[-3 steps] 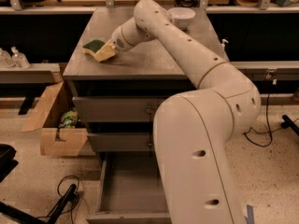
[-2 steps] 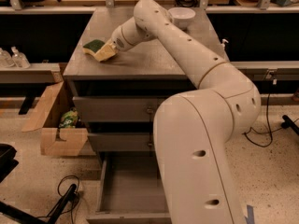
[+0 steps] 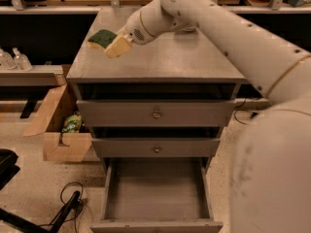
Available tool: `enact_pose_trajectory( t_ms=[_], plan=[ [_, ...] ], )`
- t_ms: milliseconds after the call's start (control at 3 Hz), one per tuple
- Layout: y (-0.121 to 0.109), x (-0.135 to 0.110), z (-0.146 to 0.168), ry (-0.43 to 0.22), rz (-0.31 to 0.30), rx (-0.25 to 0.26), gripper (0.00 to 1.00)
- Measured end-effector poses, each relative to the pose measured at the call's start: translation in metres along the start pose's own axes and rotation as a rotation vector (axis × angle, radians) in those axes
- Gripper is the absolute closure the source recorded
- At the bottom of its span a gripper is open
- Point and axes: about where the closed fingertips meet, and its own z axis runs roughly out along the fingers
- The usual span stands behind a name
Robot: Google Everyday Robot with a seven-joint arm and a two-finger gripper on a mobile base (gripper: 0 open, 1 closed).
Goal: Place sponge into bottom drawer
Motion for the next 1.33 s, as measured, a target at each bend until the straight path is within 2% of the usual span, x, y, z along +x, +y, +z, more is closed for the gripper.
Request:
enact_pose_trajectory(
  t_ms=[333, 667, 1000, 1333],
  plan=[
    [0.022, -0.003, -0.039, 0.006, -0.046, 0.013, 1.0],
    [0.032, 0.013, -0.074, 0.069, -0.14, 0.023, 1.0],
    [0.03, 0.059, -0.1, 0.147, -0.143, 0.04, 1.0],
    [0.03, 0.106, -0.135, 0.222, -0.106, 0.078, 1.0]
  ],
)
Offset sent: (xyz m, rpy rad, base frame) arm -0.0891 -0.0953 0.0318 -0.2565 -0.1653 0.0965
